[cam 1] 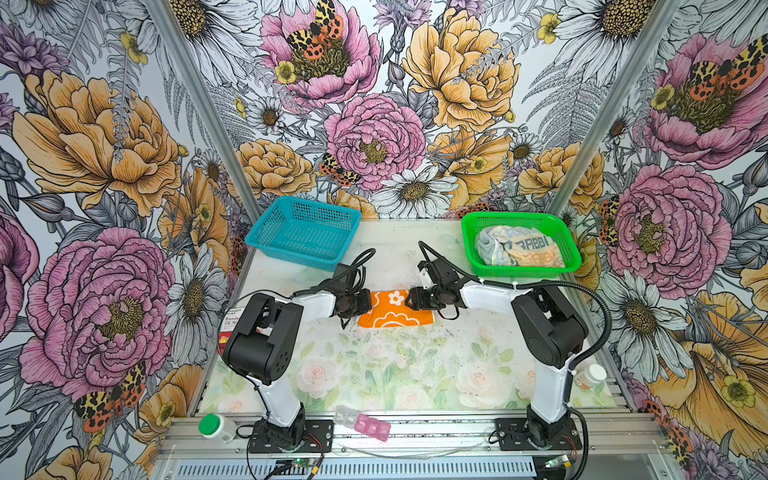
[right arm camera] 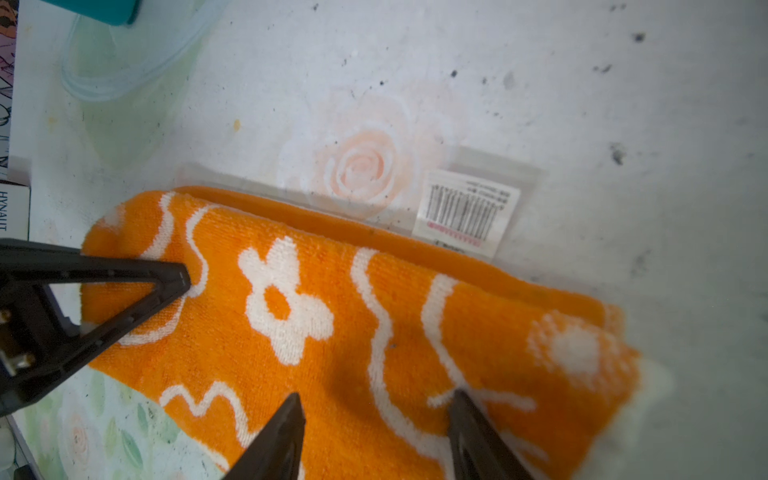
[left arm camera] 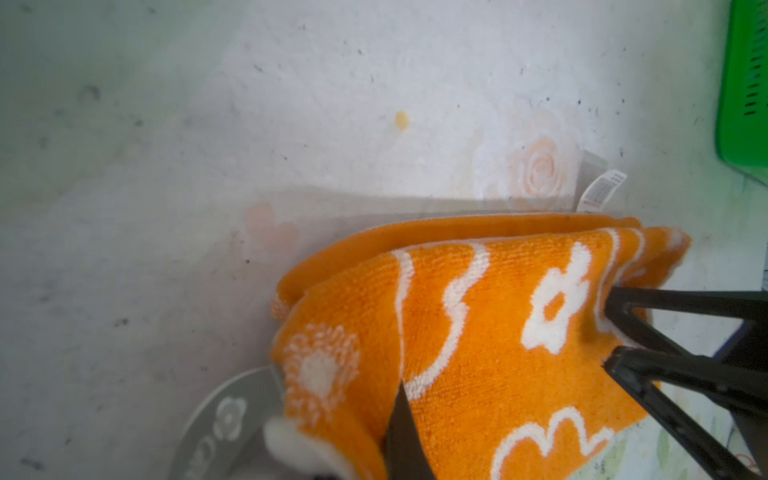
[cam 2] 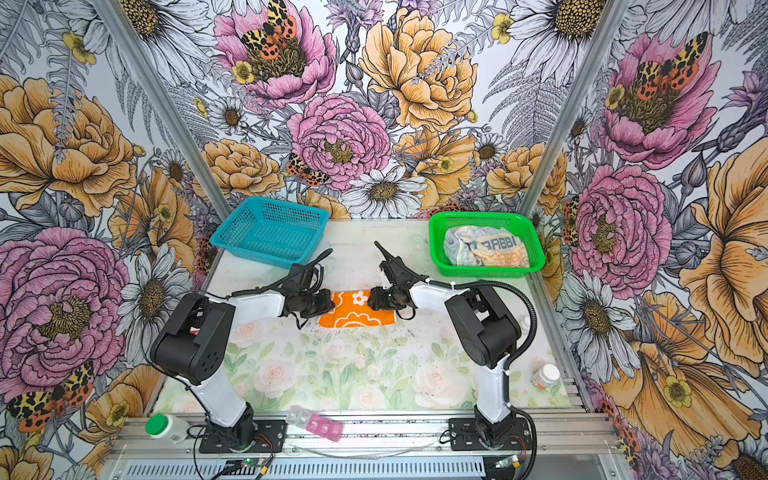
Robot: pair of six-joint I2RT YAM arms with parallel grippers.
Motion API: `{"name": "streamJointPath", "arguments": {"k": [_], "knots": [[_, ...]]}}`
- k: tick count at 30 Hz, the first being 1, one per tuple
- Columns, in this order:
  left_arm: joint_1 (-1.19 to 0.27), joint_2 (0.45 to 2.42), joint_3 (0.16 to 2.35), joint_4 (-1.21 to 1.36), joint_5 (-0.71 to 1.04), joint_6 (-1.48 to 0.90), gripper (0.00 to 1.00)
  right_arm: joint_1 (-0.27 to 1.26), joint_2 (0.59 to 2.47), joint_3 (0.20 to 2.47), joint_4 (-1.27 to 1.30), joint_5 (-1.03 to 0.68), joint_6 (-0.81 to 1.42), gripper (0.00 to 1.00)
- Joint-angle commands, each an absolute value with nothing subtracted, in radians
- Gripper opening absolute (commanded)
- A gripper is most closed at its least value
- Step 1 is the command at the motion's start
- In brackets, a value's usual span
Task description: Fold and stack the towels
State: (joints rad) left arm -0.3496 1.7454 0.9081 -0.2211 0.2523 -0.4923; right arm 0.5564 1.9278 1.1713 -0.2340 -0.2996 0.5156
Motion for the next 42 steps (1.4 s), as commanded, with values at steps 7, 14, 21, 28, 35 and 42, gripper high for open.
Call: {"name": "streamJointPath", "arguments": {"k": [7,14,21,28,35,42], "knots": [[-0.368,1.755,1.251,-0.616,0.114,-0.297,0.0,0.543,1.701,1.08,-0.25,-0.191,0.39,0.99],[-0.365,1.809,1.559,-0.891,-0.054,-0.153,0.0,0.519,1.598,1.092,-0.237,-0.175,0.23,0.99],[-0.357,1.906,1.763,-0.985,-0.076,-0.098,0.0,0.512,1.616,1.1,-0.098,-0.148,0.15,1.0],[-0.352,2.01,2.003,-1.12,-0.165,-0.032,0.0,0.515,1.571,0.908,0.194,-0.19,0.253,0.99],[-0.327,2.129,2.232,-1.198,-0.194,0.016,0.0,0.515,1.537,0.877,0.225,-0.186,0.23,1.0],[-0.306,2.219,2.399,-1.241,-0.281,0.112,0.0,0.516,1.55,0.847,0.291,-0.212,0.224,0.99]]}}
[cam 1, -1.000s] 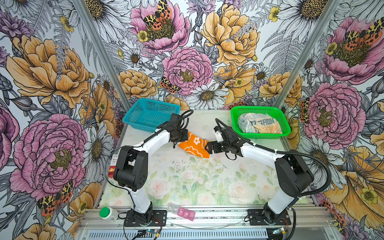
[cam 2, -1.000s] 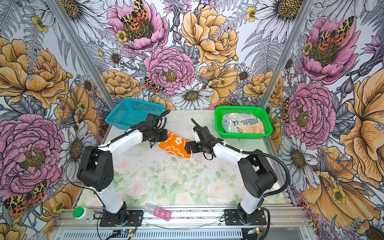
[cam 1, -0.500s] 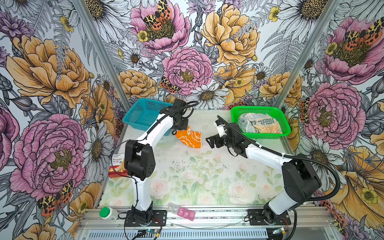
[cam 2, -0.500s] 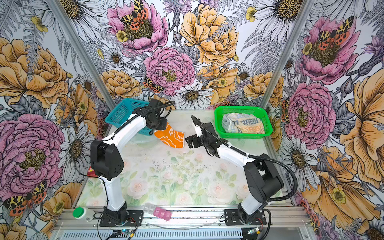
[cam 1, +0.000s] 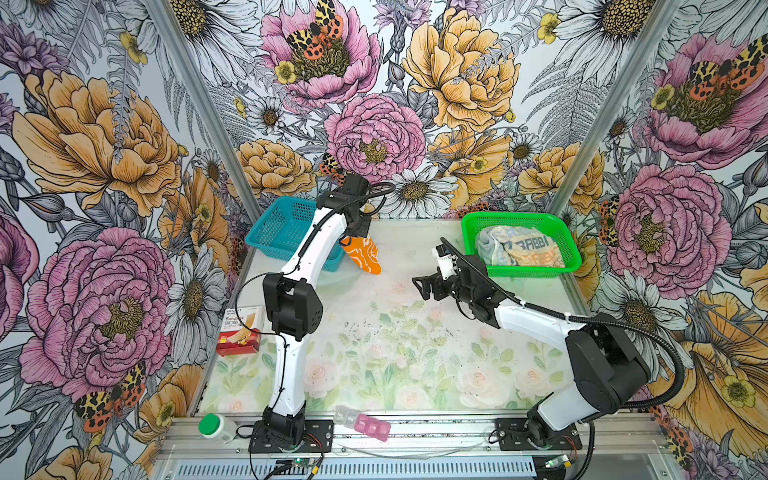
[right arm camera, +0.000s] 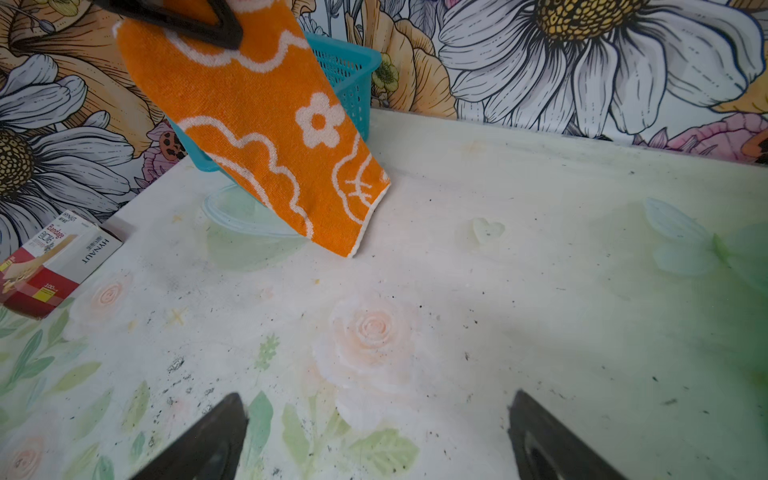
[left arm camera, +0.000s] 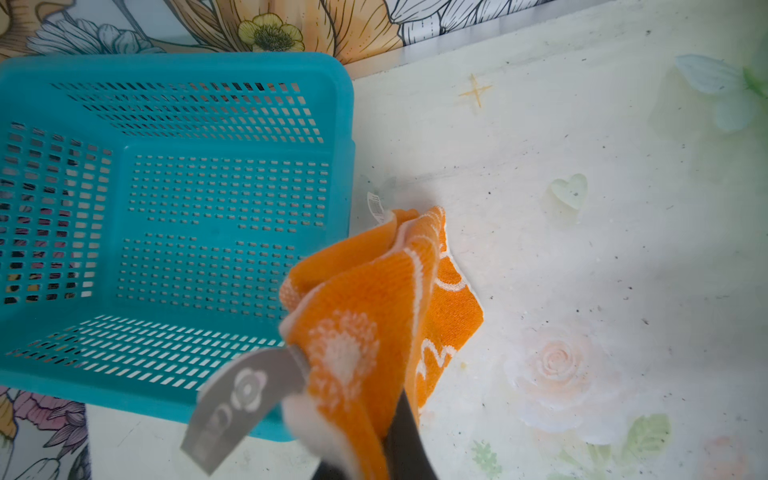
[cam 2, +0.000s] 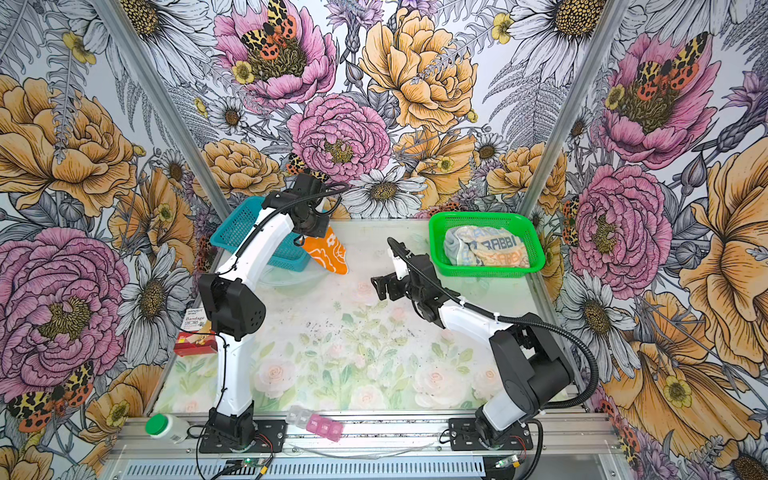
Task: Fold and stack the towels
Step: 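Lift the towel with the left gripper and carry it to the teal basket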
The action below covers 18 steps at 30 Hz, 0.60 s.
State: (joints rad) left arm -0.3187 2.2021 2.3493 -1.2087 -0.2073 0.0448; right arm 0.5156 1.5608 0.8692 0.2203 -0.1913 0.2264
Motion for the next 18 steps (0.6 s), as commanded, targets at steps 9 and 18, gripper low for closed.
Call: {"name": "streamJointPath", "arguments": {"k": [9,18], "knots": [[-0.243,2.246,2.468,-1.237,-0.298,0.152,0.0,0.517,1.606,0.83,0.369,-0.23,0.238,0.99],[-0.185,2.27,2.587,-1.228,-0.333,0.213,0.0,0.518,1.636,0.843,0.367,-0.247,0.243,0.99]]}}
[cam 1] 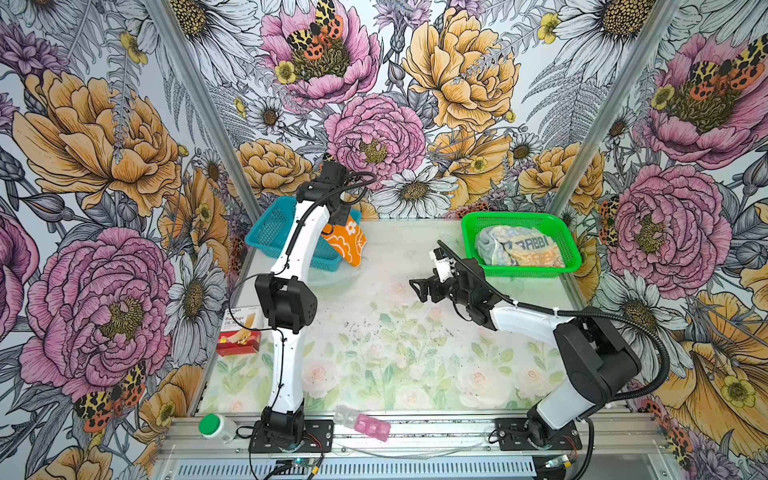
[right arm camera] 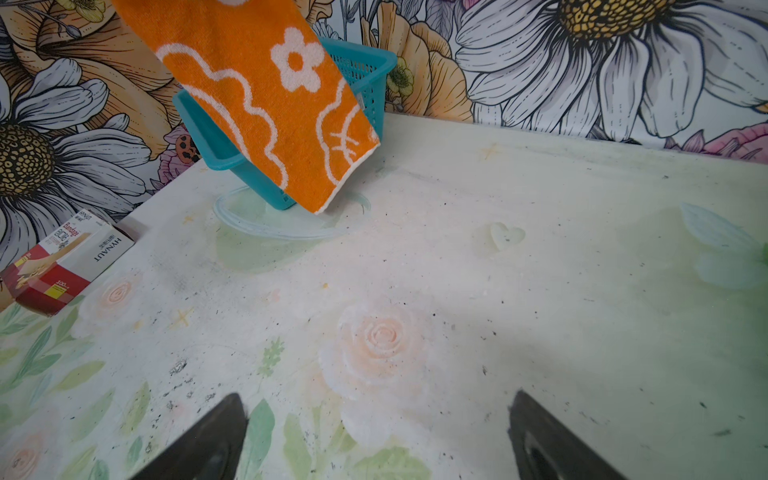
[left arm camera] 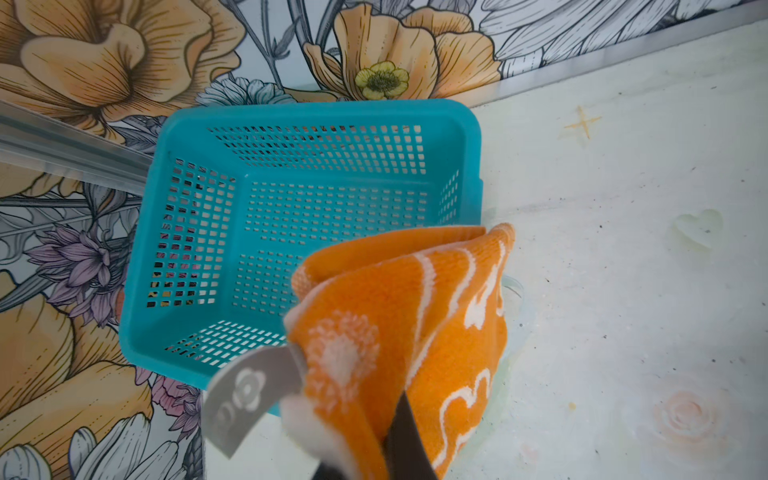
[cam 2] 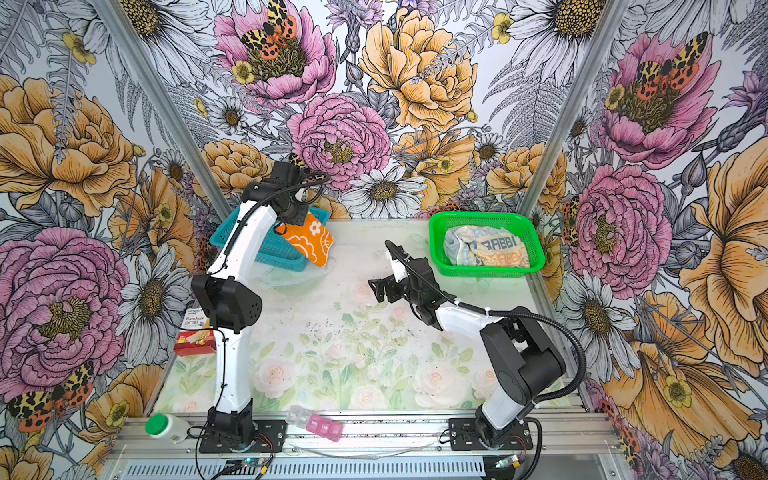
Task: Fold and stack the towels
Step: 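Lift the towel with the left gripper and carry it to the teal basket, then lower the towel into the teal basket and open the left gripper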
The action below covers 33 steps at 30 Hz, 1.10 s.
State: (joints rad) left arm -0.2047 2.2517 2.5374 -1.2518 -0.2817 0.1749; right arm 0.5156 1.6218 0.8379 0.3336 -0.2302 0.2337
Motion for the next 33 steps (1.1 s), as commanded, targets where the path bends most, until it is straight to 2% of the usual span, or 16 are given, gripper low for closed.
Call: {"name": "streamJointPath", "arguments": {"k": [1,18,25,33], "knots": [[-0.178,2.275,2.595,-1.222,-0.337,0.219,0.0,0.518,1.636,0.843,0.364,-0.246,0.242,1.0],[-0.038,2.461,2.674,-1.082,-0.345,0.241,0.0,0.519,1.694,0.876,0.344,-0.277,0.243,0.99],[0.013,2.544,2.672,-0.913,-0.314,0.291,0.0,0.519,1.706,0.889,0.326,-0.289,0.241,1.0],[0.055,2.632,2.661,-0.79,-0.356,0.348,0.0,0.519,1.727,0.902,0.312,-0.308,0.245,1.0]]}}
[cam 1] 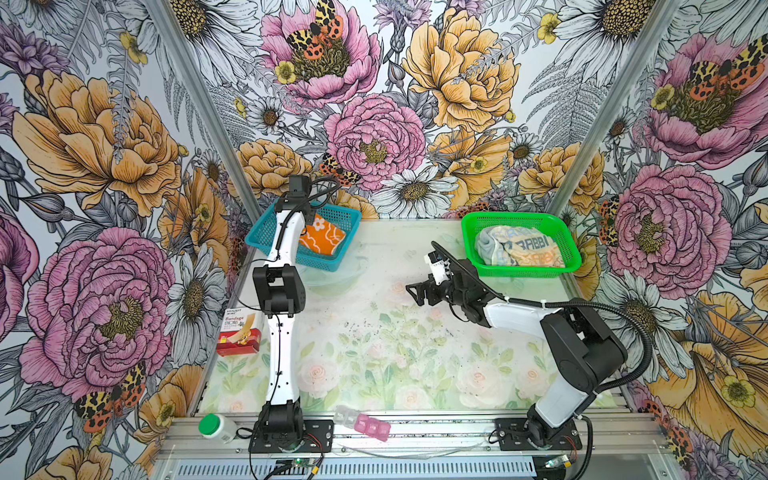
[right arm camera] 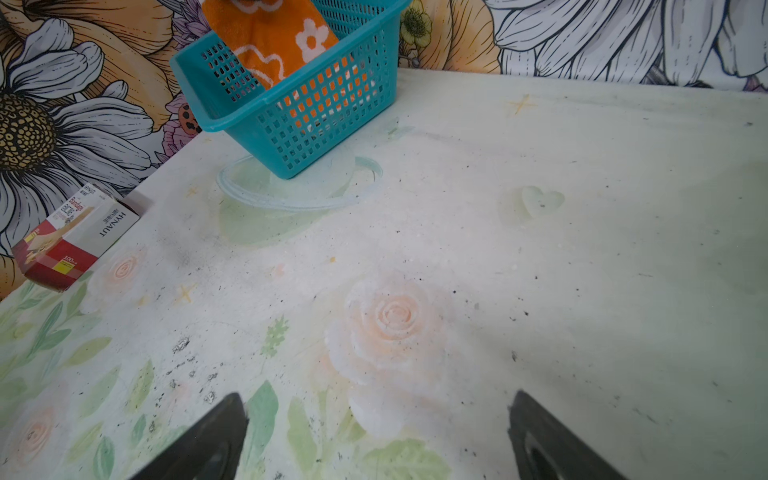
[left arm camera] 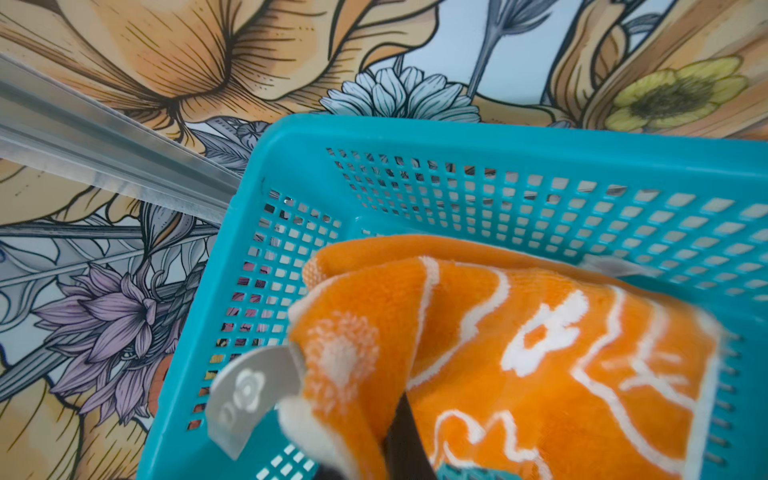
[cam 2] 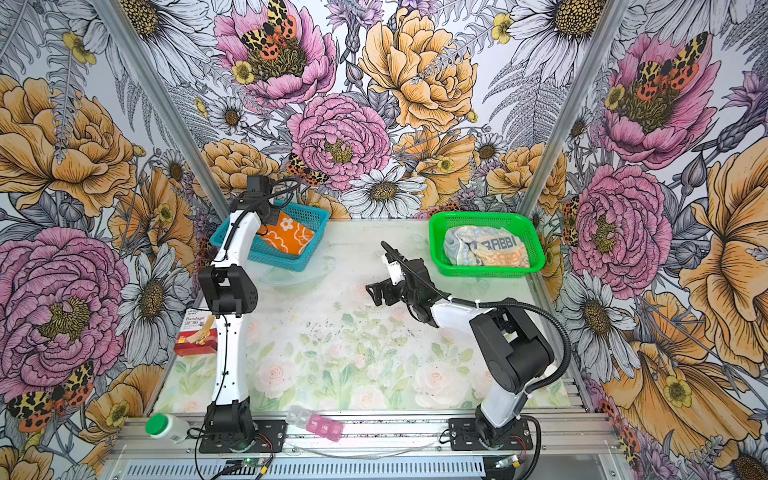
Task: Fold and stack the towels
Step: 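Lower the towel into the teal basket and open the left gripper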
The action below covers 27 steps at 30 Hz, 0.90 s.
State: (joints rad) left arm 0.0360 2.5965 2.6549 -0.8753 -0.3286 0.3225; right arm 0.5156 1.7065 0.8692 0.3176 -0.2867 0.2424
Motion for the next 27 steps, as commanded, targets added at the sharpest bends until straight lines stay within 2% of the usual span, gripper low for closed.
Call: {"name": "streamJointPath", "arguments": {"k": [1,5,6,7,8,10,12,14,15,17,21,24,27], "knots": [[0.06,2.644,2.67,-0.79,-0.367,0.344,0.0,0.518,1.73,0.905,0.311,-0.313,0.245,0.99],[0.077,2.691,2.677,-0.754,-0.431,0.344,0.0,0.518,1.744,0.914,0.31,-0.326,0.25,1.0],[0.08,2.698,2.669,-0.733,-0.453,0.344,0.05,0.518,1.748,0.915,0.309,-0.328,0.251,1.0],[0.082,2.702,2.661,-0.71,-0.475,0.351,0.13,0.518,1.75,0.915,0.307,-0.329,0.25,0.99],[0.081,2.707,2.653,-0.678,-0.515,0.357,0.28,0.518,1.753,0.918,0.306,-0.331,0.253,1.0],[0.083,2.706,2.636,-0.608,-0.624,0.368,0.42,0.518,1.757,0.921,0.302,-0.336,0.253,1.0],[0.084,2.7,2.636,-0.539,-0.745,0.364,0.74,0.519,1.76,0.923,0.302,-0.339,0.255,0.99],[0.084,2.681,2.637,-0.521,-0.76,0.34,0.95,0.52,1.762,0.925,0.302,-0.342,0.256,0.99],[0.082,2.662,2.626,-0.521,-0.746,0.313,0.99,0.52,1.764,0.925,0.301,-0.344,0.256,0.99],[0.075,2.612,2.572,-0.525,-0.674,0.264,0.99,0.52,1.771,0.929,0.301,-0.348,0.259,1.0],[0.059,2.509,2.426,-0.602,-0.344,0.143,0.99,0.52,1.781,0.94,0.289,-0.356,0.261,0.99],[0.062,2.534,2.465,-0.755,-0.139,0.034,0.98,0.52,1.779,0.939,0.288,-0.352,0.258,1.0],[0.056,2.518,2.416,-0.81,-0.121,-0.029,0.93,0.521,1.779,0.94,0.286,-0.349,0.256,1.0]]}}
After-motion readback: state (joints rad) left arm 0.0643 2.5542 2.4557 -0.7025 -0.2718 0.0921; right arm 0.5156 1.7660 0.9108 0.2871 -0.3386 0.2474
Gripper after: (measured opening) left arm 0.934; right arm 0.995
